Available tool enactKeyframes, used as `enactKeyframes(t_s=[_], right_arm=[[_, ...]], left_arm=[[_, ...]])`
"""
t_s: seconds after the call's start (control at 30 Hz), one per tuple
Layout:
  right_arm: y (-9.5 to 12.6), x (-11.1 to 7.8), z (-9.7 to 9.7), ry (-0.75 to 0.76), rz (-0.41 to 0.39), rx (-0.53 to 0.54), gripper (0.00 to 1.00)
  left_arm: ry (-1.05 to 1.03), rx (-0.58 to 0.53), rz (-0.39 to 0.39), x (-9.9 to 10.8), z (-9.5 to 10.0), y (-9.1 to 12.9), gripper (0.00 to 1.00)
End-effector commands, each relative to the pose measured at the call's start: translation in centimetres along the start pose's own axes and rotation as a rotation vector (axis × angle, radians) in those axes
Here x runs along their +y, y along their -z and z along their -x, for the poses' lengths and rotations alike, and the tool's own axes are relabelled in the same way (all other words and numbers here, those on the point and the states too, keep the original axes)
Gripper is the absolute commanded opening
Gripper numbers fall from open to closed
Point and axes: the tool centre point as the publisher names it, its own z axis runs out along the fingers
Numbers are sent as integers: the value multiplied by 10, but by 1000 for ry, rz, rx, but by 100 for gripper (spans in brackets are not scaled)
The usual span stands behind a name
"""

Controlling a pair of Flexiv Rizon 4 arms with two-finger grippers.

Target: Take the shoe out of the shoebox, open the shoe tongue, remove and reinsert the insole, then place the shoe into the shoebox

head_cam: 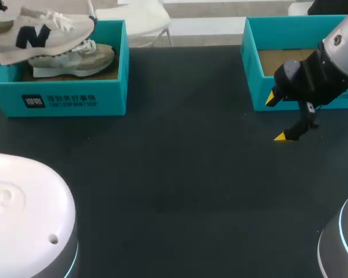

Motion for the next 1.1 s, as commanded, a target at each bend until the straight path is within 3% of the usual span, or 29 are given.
enactKeyframes(t_s=[0.03,0.7,0.9,1.1], right_arm=[[-2,0,0,0,-1,0,100],[-2,0,0,0,-1,0,100],[-2,0,0,0,-1,0,100],[-2,0,0,0,-1,0,100]], left_arm=[[-1,4,35,-15,1,13,0],[-1,4,35,-15,1,13,0],[55,65,138,-49,21,46,0],[111,115,157,-81,48,60,0]])
